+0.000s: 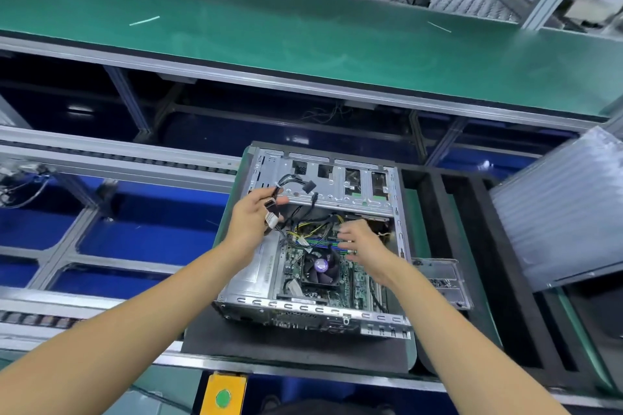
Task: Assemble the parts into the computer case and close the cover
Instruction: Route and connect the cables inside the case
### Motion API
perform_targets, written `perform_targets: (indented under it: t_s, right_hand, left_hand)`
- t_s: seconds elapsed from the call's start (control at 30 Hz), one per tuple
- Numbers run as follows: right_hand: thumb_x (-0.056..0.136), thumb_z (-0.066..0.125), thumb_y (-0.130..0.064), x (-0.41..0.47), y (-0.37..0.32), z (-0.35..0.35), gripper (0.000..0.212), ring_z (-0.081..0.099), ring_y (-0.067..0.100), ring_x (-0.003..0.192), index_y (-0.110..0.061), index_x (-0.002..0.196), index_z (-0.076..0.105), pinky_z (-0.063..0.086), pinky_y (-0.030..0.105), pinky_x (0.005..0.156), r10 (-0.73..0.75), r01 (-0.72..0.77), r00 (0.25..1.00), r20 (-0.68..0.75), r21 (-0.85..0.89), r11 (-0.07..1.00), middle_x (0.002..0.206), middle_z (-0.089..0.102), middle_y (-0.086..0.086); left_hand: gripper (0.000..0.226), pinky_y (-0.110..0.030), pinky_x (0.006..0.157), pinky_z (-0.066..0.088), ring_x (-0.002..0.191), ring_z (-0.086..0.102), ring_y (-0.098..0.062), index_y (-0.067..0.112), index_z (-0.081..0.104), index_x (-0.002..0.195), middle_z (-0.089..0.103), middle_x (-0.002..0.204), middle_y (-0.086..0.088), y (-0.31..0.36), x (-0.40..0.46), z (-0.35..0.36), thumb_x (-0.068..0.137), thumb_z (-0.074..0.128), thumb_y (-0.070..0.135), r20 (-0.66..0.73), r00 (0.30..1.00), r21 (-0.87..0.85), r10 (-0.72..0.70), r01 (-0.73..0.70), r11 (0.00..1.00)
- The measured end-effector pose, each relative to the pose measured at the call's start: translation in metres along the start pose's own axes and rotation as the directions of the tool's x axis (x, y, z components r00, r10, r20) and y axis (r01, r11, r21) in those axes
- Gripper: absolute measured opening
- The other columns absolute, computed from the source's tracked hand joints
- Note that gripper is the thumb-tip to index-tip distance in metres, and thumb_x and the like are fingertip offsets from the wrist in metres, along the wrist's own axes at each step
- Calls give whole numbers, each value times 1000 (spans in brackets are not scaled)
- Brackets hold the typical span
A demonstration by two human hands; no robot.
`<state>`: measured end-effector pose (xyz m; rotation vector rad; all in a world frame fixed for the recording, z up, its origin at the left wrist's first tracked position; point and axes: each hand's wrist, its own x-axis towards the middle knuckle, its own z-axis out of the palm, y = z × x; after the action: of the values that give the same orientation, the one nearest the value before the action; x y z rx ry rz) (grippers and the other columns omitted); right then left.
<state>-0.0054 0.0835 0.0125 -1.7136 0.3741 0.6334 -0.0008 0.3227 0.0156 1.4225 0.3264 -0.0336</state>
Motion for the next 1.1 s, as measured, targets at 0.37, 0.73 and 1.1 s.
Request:
perform_targets:
  t_s: [0.37,0.73,1.1]
  right_hand:
    - [108,33,-9,38,-1,39,40,50,20,105,-16,146,40,41,40,94,56,-64,995,-86,-93,994,131,51,9]
    - [105,40,-18,46,-13,55,36,62,20,58,-7,83,66,53,30,74,-58,96,992,-112,371,924,53,62,-1]
    - [106,38,-12,14,-18,19,39,30,16,37,3,87,69,48,54,57,-393,456,875,-282,213,864,43,36,4]
  left_hand:
    - [24,-14,46,42,58,61,-7,9,64,118,77,97,-2,13,-12,1,103,47,-1,12,1000,-83,21,-20,996]
    - [22,-16,39,29,57,58,-6,13,67,111,79,95,0,19,-16,4,103,49,2,6,994,-137,-110,110,984]
    - [20,-17,45,44,80,69,-18,6,57,121,74,112,-11,13,-15,18,107,43,5,93,982,-161,-167,180,970]
